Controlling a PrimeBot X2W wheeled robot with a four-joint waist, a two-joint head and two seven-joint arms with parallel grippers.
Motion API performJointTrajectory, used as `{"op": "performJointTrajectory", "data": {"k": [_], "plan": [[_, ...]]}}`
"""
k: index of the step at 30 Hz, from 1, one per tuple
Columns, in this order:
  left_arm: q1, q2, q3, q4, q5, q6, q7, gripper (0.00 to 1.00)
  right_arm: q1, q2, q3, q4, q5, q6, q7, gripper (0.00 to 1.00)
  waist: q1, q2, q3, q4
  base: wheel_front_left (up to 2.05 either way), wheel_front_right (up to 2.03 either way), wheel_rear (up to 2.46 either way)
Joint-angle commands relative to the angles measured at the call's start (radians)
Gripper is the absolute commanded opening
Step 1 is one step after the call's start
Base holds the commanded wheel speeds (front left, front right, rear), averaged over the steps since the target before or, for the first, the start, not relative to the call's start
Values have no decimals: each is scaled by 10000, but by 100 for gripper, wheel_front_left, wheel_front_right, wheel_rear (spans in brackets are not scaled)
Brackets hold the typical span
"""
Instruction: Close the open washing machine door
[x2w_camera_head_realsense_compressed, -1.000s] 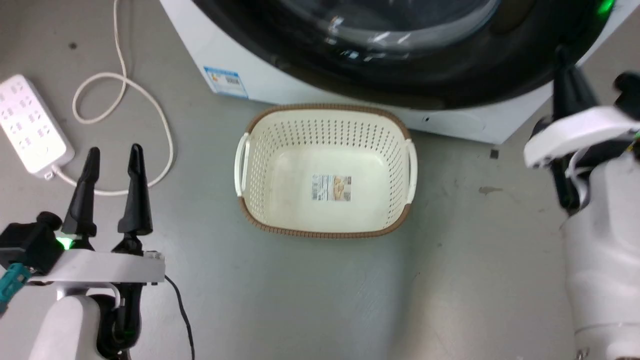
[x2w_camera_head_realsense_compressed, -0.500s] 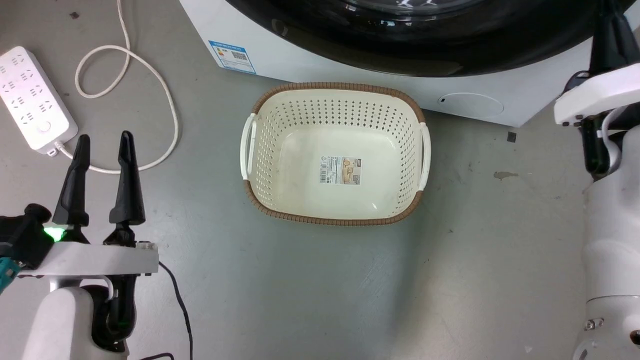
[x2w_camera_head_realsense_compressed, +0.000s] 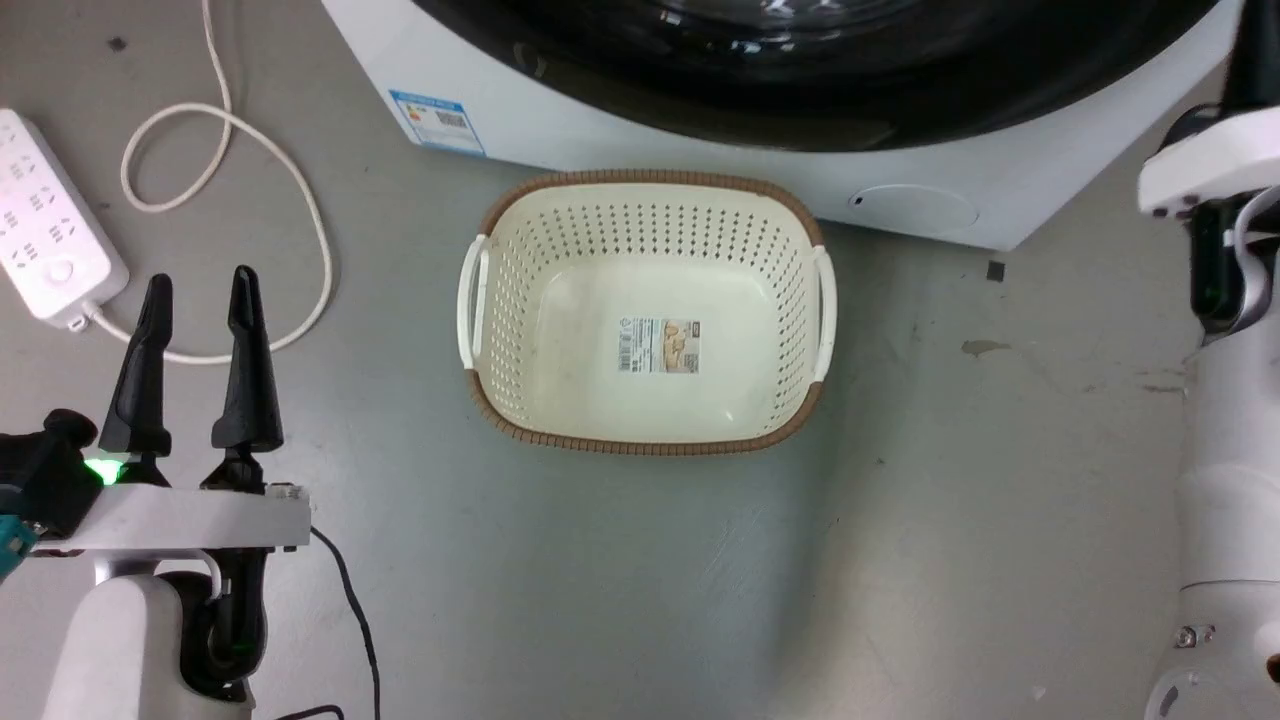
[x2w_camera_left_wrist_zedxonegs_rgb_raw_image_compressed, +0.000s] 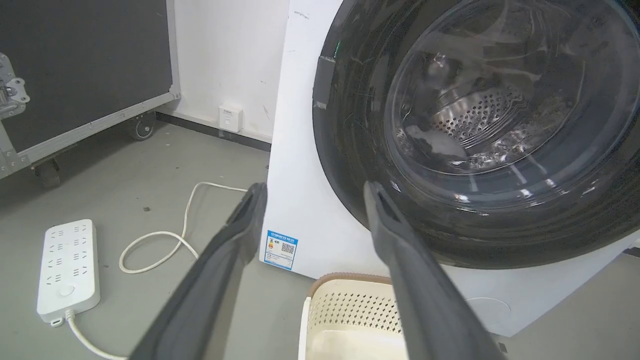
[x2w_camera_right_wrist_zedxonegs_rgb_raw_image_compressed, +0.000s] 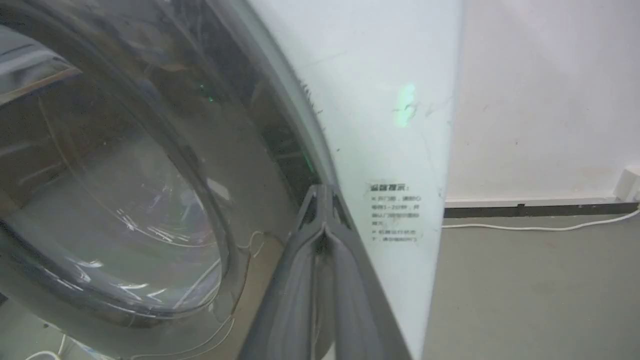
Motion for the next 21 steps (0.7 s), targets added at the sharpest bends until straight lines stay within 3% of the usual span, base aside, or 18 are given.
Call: {"op": "performJointTrajectory", "data": {"k": [1,11,21], "plan": [[-49,-20,62,30,73,-62,-55,100,19,-89,68,-271,139,-9,-47,0,0,-1,-195,-129,0,0,0],[494,-260,165,183,482,73,-55,100,2303,-89,705,-2244,1061,-9,-47,0,0,-1,-1668,-810,0,0,0],[1374,-400,-28,292,847,443,11,100,5835,-89,2418,-3729,1408,-9,-47,0,0,-1,-3118,-1334,0,0,0]]}}
